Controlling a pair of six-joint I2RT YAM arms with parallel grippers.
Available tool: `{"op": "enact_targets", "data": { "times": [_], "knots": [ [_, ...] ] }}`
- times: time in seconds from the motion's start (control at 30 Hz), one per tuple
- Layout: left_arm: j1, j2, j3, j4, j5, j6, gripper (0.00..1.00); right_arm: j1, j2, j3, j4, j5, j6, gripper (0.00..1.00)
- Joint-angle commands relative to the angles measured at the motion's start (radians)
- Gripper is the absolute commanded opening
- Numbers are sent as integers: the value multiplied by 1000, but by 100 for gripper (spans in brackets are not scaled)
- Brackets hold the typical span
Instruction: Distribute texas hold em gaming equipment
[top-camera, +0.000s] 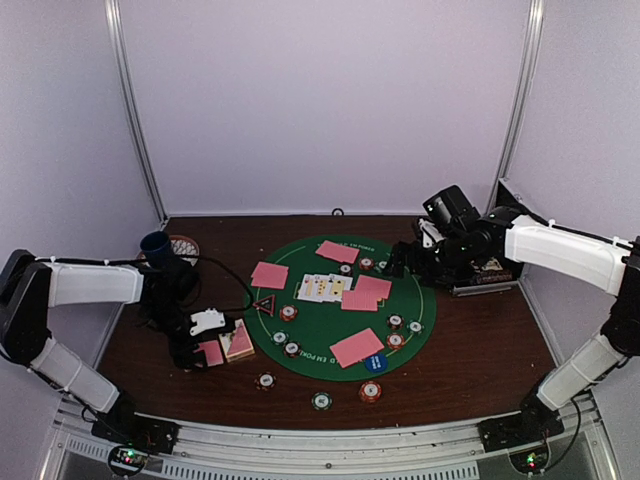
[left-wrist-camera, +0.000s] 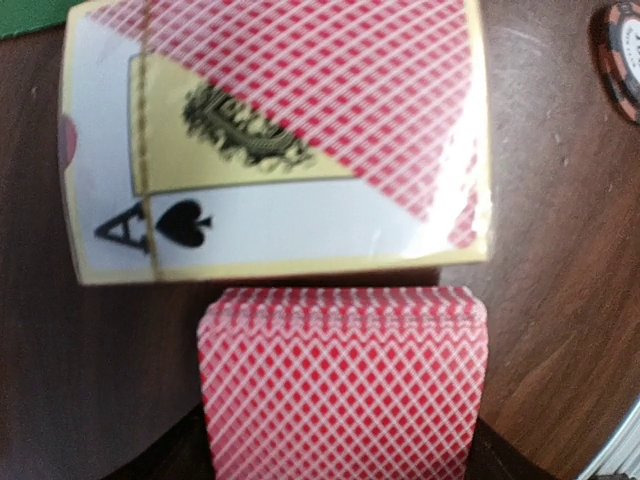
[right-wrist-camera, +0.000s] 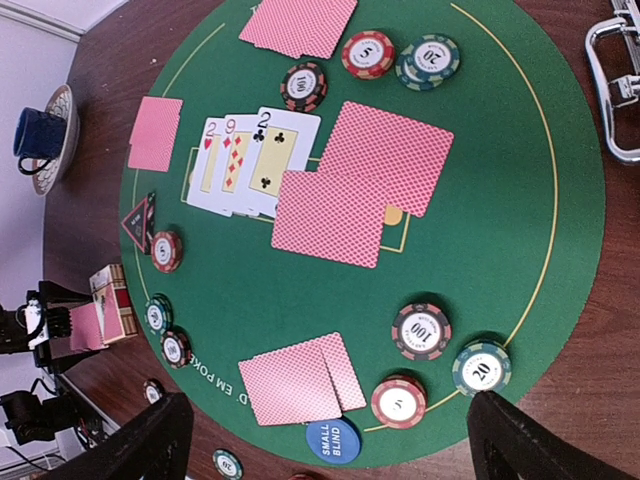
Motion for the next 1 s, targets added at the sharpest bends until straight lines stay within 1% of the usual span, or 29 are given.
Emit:
{"op": "enact_targets", "data": {
  "times": [0.0, 0.03, 0.07, 0.23, 0.37, 0.4, 0.47, 0.53, 0.57, 0.63, 0.7, 0.77, 0.83, 0.9, 0.97],
  "knots": [
    [-25, 11, 2, 32, 28, -34, 92, 6, -34, -18, -40, 61, -12, 100],
    [-25, 8, 5, 26, 24, -36, 97, 7, -36, -15, -53, 70, -18, 99],
    [-25, 4, 6, 20, 18, -38, 97, 7, -39, -12, -64, 78, -23, 100],
    [-25, -48, 28, -15, -7, -40, 97, 7, -55, 7, -117, 120, -54, 100],
    [-23, -85, 128, -98, -33, -66, 98, 6, -90, 12, -153, 181, -86, 100],
    [-20, -94, 165, -119, -33, -73, 98, 6, -107, 11, -156, 215, -99, 100],
    [-4, -116, 230, -128, -31, -103, 98, 6, -144, 2, -164, 337, -116, 100],
    [26, -145, 287, -107, -19, -148, 98, 6, -177, -14, -176, 533, -129, 99],
    [45, -159, 297, -84, -11, -172, 98, 5, -196, -34, -161, 602, -142, 100],
    [87, -198, 275, 7, 1, -227, 98, 6, -248, -117, -56, 737, -188, 99],
    [140, -256, 184, 198, 17, -285, 98, 6, -311, -238, 97, 888, -217, 100],
    [183, -311, 66, 378, 12, -328, 97, 3, -371, -363, 264, 1002, -262, 99],
    [191, -297, -5, 467, -24, -334, 97, -2, -427, -498, 477, 1058, -362, 99],
    [206, -284, -83, 578, -31, -349, 98, -16, -477, -627, 706, 1082, -478, 99],
    [217, -278, -163, 720, -50, -365, 98, -45, -500, -734, 868, 1116, -537, 99]
  ]
}}
